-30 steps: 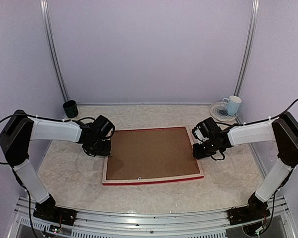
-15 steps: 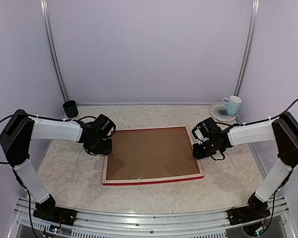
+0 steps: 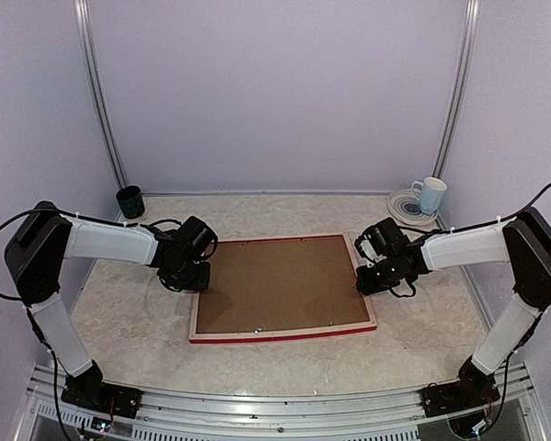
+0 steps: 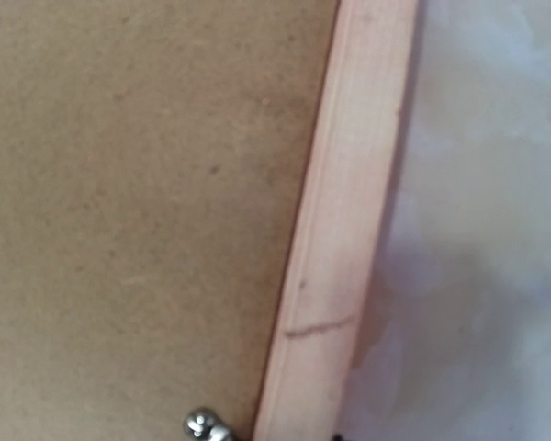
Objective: Put the photo into the frame
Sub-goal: Press the fastener onto the backboard.
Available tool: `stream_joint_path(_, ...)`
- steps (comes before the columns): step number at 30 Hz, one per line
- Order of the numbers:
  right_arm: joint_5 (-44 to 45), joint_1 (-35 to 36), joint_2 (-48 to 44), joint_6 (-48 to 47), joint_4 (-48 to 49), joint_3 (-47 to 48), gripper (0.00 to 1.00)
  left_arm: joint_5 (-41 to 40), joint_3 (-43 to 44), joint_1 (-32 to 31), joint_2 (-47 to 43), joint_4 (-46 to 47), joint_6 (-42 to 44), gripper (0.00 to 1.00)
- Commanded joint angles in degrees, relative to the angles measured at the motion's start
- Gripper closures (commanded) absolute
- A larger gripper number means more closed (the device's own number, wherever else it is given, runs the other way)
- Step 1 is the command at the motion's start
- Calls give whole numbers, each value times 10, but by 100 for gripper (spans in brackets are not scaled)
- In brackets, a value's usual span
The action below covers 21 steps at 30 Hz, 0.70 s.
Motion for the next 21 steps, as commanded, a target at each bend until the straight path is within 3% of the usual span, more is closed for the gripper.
stream_joint_path(1, 7, 5, -7, -10, -9, -12, 78, -7, 9, -6, 19, -11, 0, 71)
stream_joint_path(21, 5, 6, -5, -12, -10, -10, 78, -23, 10, -21, 37, -65, 5, 75)
